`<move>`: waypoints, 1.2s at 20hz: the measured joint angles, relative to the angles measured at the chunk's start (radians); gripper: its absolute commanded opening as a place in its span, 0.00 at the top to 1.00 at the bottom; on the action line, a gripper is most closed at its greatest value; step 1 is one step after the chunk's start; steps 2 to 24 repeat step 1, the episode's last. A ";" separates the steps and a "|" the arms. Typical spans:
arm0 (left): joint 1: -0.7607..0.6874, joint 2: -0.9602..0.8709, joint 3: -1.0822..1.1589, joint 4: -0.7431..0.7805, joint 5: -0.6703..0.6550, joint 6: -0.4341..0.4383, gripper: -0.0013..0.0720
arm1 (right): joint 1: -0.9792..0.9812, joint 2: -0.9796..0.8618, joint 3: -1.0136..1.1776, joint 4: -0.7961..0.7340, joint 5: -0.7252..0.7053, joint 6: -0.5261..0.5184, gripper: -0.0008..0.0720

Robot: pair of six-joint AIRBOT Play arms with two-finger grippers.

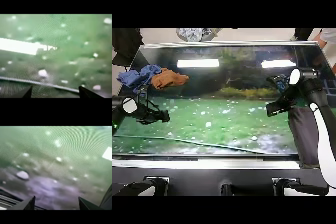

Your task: Fold the shirts.

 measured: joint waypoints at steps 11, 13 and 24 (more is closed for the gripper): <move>0.000 0.000 0.000 0.000 0.001 0.000 0.07 | 0.000 0.000 0.000 0.000 0.000 0.000 0.10; 0.000 0.000 0.000 0.000 0.001 0.000 0.07 | 0.000 0.000 0.000 0.000 0.000 0.000 0.10; 0.000 0.000 0.000 0.000 0.001 0.000 0.07 | 0.000 0.000 0.000 0.000 0.000 0.000 0.10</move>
